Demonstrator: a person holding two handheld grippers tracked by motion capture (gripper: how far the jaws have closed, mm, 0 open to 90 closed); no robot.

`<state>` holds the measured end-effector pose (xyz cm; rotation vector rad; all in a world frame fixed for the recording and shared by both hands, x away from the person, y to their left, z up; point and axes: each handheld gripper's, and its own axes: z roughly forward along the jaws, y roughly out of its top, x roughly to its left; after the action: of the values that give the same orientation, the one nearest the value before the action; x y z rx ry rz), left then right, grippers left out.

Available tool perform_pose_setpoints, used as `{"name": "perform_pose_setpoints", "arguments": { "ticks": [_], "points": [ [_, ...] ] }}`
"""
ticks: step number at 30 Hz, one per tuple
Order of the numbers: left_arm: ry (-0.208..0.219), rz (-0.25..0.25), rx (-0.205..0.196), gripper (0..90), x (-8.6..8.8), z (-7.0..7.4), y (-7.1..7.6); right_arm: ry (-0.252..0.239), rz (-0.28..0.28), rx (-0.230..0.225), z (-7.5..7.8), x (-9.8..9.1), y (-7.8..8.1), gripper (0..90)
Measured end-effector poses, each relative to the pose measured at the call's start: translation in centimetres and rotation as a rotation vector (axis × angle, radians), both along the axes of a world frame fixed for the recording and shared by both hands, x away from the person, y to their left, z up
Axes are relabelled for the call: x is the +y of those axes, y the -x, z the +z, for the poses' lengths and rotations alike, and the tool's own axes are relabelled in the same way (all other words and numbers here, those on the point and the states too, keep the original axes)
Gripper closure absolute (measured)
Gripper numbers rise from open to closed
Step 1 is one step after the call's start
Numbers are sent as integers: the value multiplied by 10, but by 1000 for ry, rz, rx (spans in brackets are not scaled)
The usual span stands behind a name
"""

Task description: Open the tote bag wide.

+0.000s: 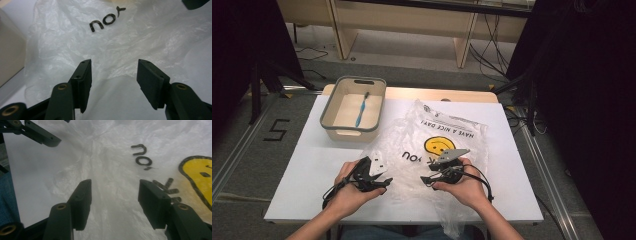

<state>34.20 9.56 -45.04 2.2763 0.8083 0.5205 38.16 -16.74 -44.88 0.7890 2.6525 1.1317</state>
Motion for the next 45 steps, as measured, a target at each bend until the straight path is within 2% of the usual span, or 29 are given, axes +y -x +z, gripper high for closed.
{"name": "perform_pose_setpoints", "arguments": {
  "ticks": [5,11,14,15,19,23,28,36,40,45],
  "points": [
    [-18,-41,24,505,-8,-8,2,30,50,4,-6,15,0,435],
    [-29,-78,54,569,-16,-17,2,67,66,2,-14,24,-4,433],
    [-24,-79,63,613,-19,-22,0,90,79,6,-19,27,-7,442],
    [-23,-82,70,644,-19,-23,-1,109,77,17,-22,28,-8,457],
    [-20,-83,87,670,-22,-28,-3,121,72,28,-25,30,-9,494],
    [-25,-79,98,690,-23,-32,-5,129,67,59,-30,31,-12,587],
    [-28,-84,101,701,-24,-33,-6,130,65,53,-32,31,-12,675],
    [-38,-89,96,746,-26,-34,-3,106,25,71,-34,28,-15,888],
    [-43,-91,94,754,-26,-34,-3,102,14,69,-33,29,-14,900],
    [-49,-96,86,766,-27,-34,-2,51,-24,42,-24,25,-14,900]
  ]
}}
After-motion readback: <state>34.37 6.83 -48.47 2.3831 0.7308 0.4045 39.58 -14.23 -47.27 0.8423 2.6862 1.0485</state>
